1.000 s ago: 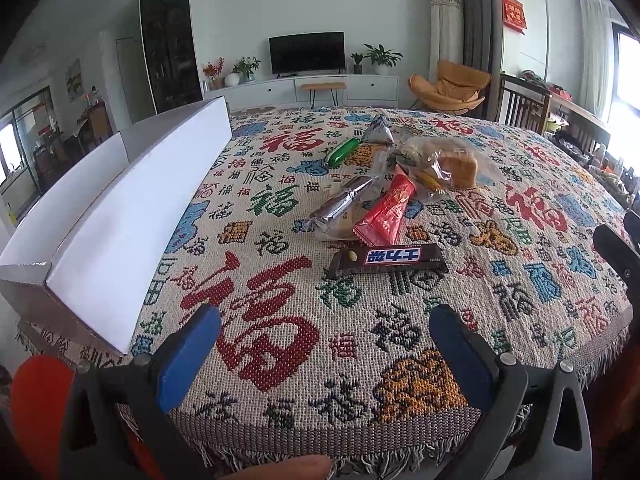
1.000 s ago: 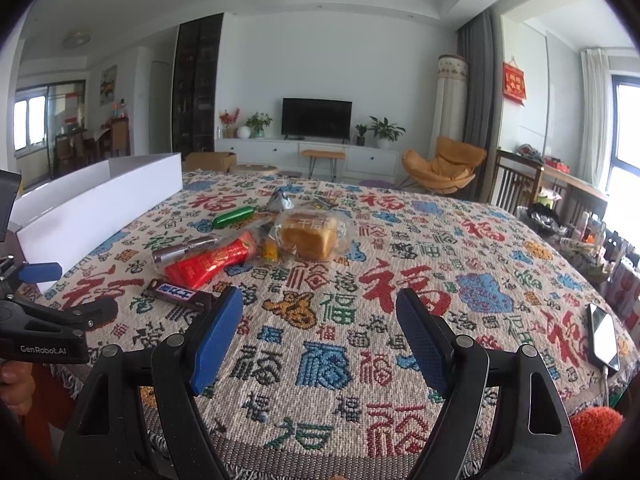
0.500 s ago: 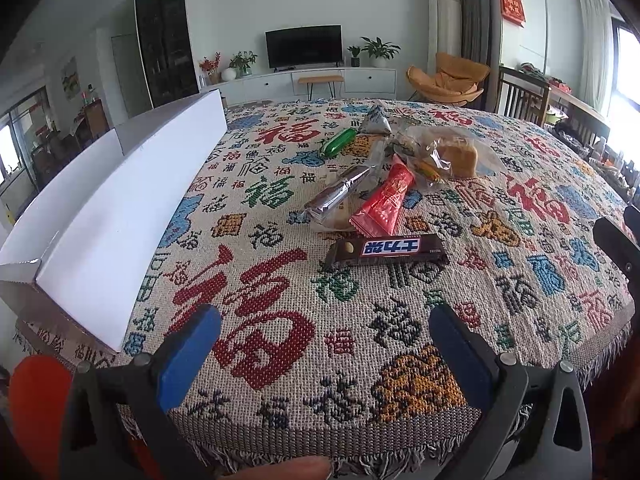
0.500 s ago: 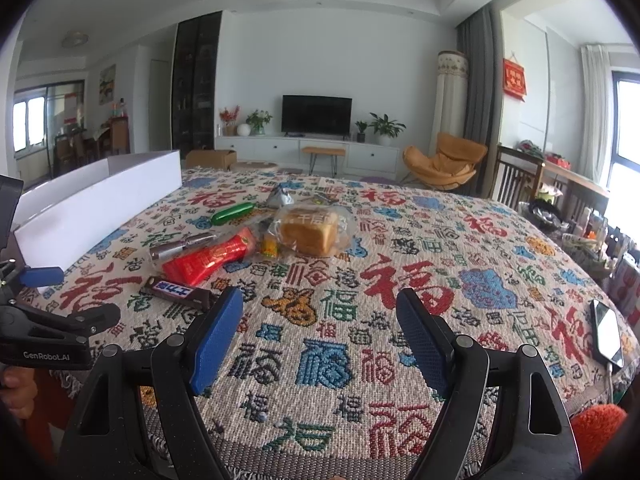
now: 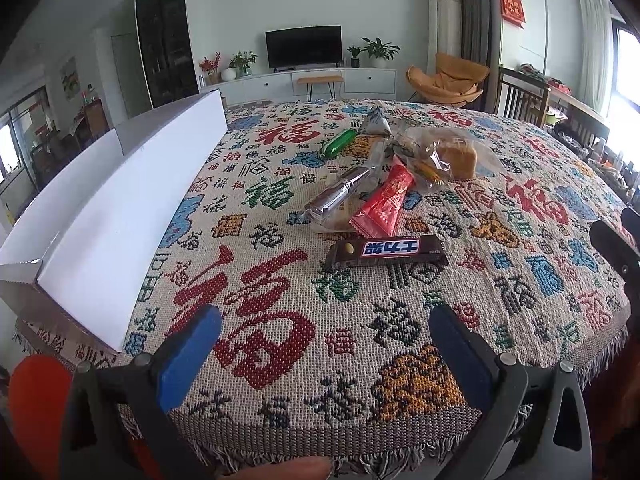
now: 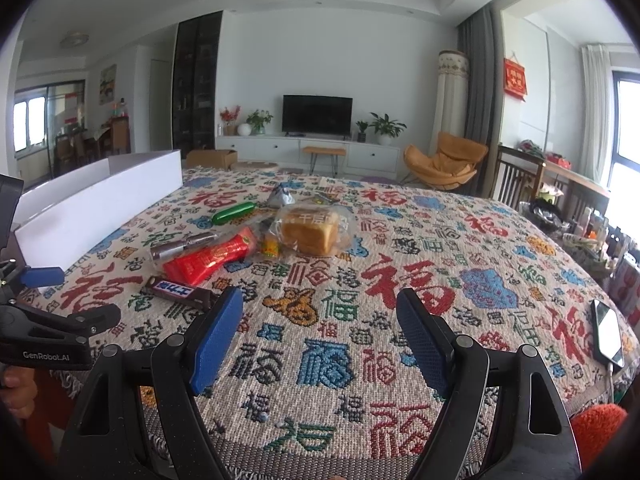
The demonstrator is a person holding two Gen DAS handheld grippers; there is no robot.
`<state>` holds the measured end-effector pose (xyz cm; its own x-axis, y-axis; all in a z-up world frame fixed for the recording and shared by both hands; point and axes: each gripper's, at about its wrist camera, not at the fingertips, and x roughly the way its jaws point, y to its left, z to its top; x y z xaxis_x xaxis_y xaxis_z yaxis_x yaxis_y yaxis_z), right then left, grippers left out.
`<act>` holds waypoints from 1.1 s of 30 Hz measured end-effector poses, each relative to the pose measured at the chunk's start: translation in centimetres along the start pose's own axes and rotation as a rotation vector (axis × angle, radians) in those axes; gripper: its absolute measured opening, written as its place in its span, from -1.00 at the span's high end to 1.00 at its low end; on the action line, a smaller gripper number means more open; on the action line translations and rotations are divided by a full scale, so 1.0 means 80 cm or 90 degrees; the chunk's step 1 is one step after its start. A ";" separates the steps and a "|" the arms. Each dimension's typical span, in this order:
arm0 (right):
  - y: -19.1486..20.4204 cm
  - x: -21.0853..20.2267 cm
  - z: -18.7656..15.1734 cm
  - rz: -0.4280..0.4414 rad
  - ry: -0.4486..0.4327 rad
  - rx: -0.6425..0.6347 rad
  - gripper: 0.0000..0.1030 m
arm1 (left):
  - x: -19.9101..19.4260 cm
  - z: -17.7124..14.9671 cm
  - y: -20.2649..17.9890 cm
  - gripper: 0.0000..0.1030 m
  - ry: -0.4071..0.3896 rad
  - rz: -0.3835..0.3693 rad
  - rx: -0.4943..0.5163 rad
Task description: Organize snacks
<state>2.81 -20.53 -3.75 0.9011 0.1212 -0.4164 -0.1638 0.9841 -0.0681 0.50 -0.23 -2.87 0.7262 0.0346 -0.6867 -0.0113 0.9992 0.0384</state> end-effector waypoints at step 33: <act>0.003 0.007 -0.004 0.007 0.013 -0.011 -0.59 | 0.003 -0.001 -0.008 -1.00 0.007 0.003 0.013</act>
<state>3.10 -20.26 -4.31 0.8910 0.1294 -0.4351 -0.1811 0.9803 -0.0793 0.61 -0.87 -3.15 0.7186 0.0392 -0.6943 -0.0005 0.9984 0.0559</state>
